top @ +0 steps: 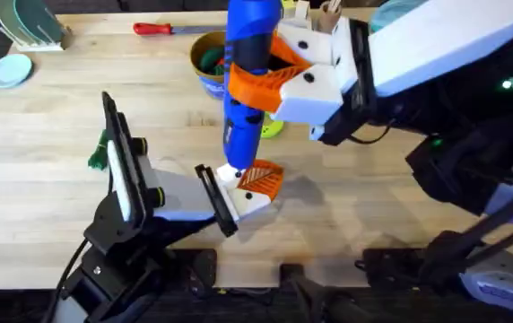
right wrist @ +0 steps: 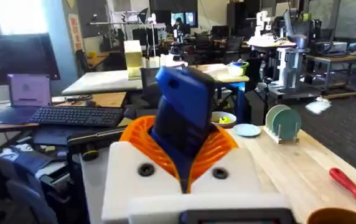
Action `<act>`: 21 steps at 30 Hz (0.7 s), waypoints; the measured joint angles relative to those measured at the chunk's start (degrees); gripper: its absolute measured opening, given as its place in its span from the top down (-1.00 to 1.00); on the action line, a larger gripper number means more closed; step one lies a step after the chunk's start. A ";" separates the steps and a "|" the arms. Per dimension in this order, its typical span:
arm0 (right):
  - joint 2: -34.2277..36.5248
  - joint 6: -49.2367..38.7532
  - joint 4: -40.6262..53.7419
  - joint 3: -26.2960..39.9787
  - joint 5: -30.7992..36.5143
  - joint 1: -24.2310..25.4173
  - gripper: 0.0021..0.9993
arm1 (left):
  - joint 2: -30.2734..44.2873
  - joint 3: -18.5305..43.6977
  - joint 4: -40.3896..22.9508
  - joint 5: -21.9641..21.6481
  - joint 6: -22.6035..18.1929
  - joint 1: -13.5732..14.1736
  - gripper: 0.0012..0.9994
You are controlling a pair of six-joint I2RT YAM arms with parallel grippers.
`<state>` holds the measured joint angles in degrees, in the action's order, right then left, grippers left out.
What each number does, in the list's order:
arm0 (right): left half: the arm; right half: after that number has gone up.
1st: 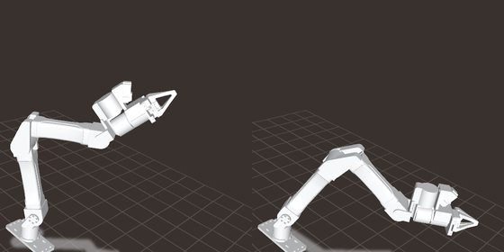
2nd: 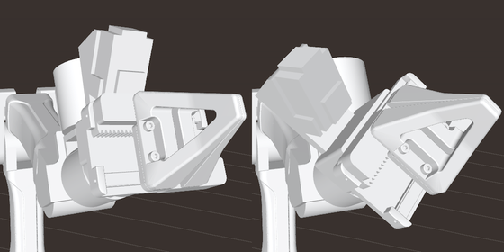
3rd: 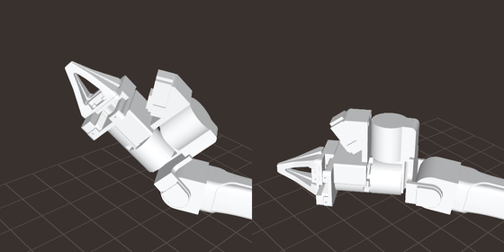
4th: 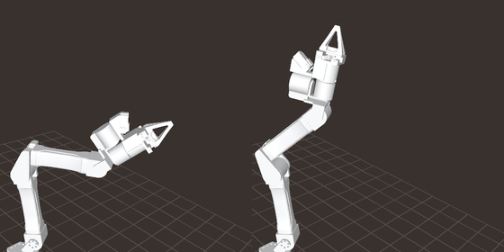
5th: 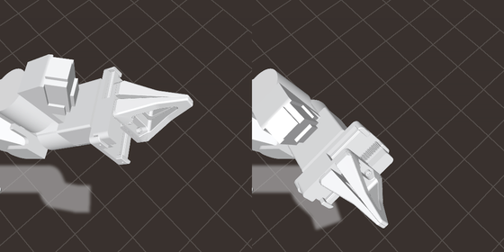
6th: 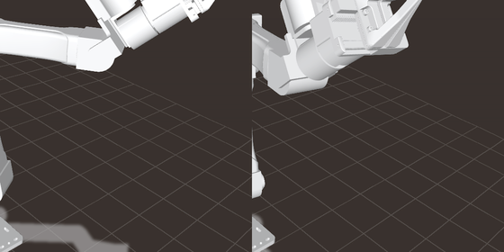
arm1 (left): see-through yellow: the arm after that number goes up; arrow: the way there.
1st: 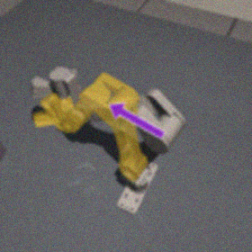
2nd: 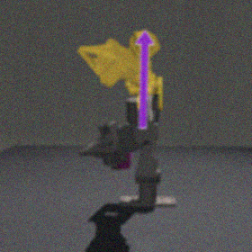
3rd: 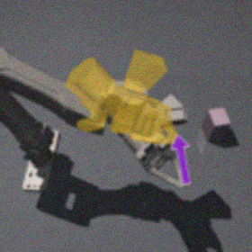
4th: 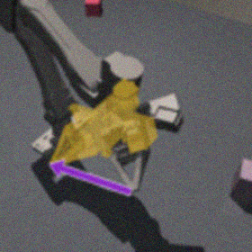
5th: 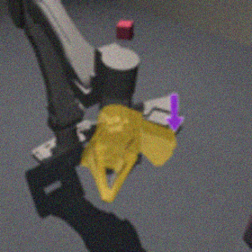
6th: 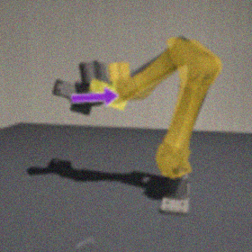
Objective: Pick up the gripper from the table and insert it into the empty holder that is missing its gripper. Then pick up a screw, insert it into the mounting hole, and use the screwdriver to tighten it. Finally, clean up the table by picking up the vegetable and placing it into the bucket.
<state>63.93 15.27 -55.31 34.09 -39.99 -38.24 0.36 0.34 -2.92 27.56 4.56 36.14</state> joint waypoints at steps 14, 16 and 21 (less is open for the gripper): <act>0.49 0.17 1.40 0.00 0.65 -0.37 0.97 | 0.00 0.00 -0.02 -0.01 0.00 0.00 0.99; 0.49 0.20 1.48 0.00 0.74 -0.37 0.97 | 0.01 0.00 -0.03 0.00 0.00 0.00 0.99; 0.49 0.20 1.51 0.00 0.76 -0.37 0.97 | 0.00 0.00 -0.02 -0.01 0.00 0.00 0.99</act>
<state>64.42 15.46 -53.80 34.09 -39.22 -38.61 0.36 0.34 -2.94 27.55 4.56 36.14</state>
